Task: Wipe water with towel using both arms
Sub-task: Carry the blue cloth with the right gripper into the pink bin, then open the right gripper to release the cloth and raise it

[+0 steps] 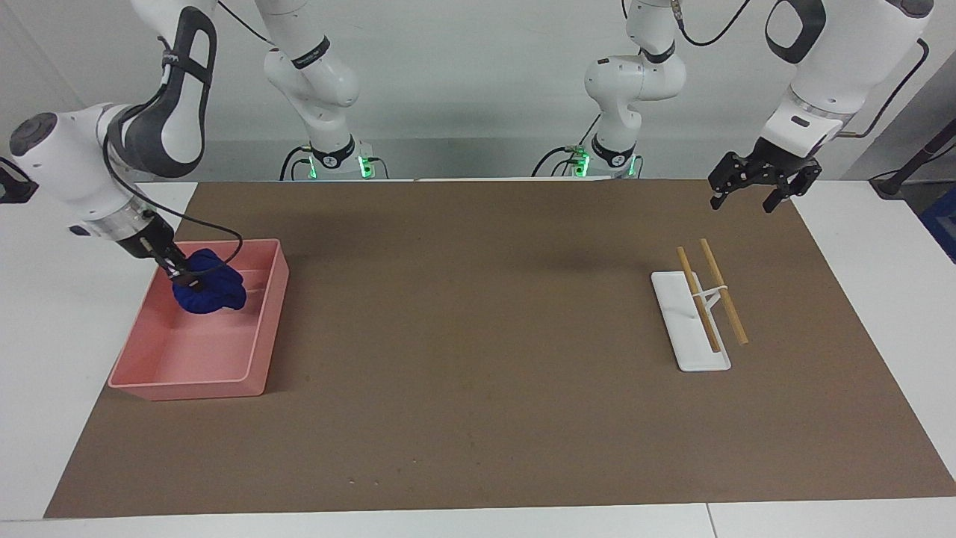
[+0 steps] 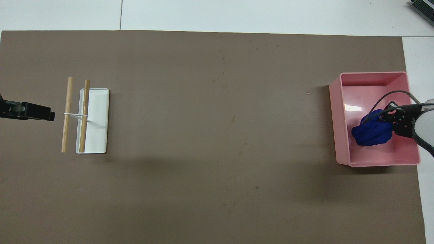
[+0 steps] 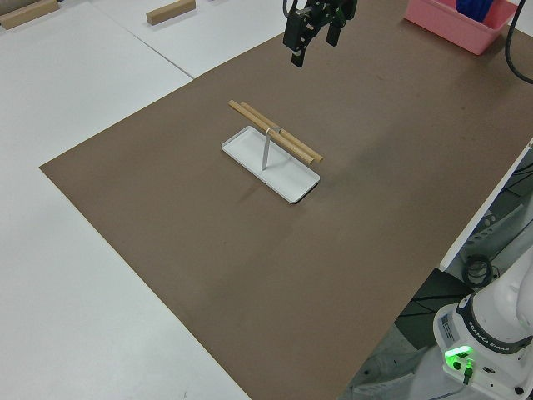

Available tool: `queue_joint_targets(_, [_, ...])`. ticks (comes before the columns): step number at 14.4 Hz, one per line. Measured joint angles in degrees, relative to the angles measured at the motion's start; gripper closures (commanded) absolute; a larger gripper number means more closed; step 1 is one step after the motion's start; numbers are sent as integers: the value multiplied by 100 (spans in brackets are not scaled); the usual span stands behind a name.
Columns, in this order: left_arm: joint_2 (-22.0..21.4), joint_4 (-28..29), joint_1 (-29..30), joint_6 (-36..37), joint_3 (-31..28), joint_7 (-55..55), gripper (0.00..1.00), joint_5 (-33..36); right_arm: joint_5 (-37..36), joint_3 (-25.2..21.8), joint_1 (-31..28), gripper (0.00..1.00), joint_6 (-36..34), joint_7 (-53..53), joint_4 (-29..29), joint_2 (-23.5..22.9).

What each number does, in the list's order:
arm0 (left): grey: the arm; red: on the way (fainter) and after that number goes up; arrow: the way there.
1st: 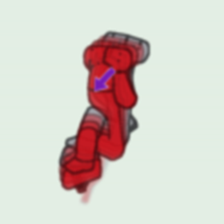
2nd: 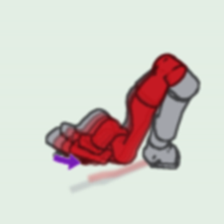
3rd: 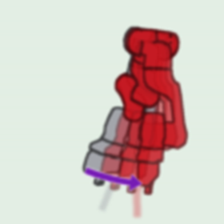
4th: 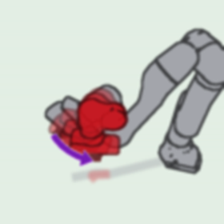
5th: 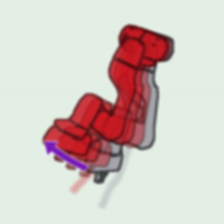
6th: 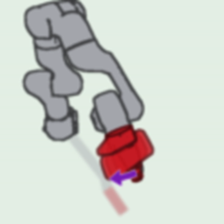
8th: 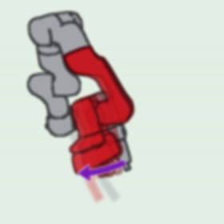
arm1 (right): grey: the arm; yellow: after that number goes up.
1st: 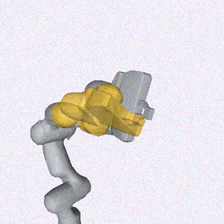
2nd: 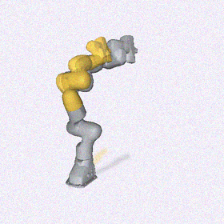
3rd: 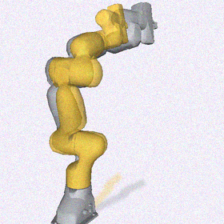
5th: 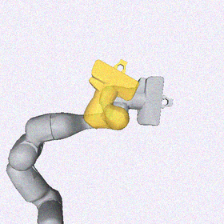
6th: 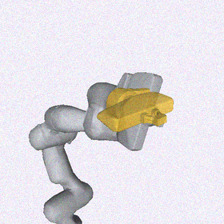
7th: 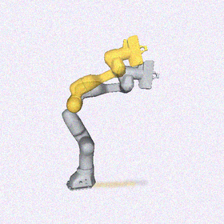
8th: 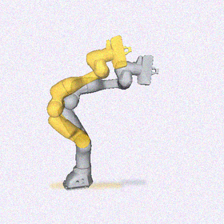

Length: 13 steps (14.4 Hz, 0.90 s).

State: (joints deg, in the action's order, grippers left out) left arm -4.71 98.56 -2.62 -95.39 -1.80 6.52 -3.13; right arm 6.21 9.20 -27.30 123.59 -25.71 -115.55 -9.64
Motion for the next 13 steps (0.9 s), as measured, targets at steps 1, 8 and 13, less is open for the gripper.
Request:
queue_joint_targets(1, [0, 0, -1, 0, 3, 0, 0, 0, -113, 7, 7, 59, 92, 114, -75, 1])
queue_joint_targets(8, [0, 0, -1, 0, 8, 0, 0, -1, -209, 56, 143, 0, -113, 736, 49, 218])
queue_joint_targets(13, [-1, 0, -1, 0, 8, 0, 0, -1, -693, 89, 912, 0, -1443, 976, 787, 788])
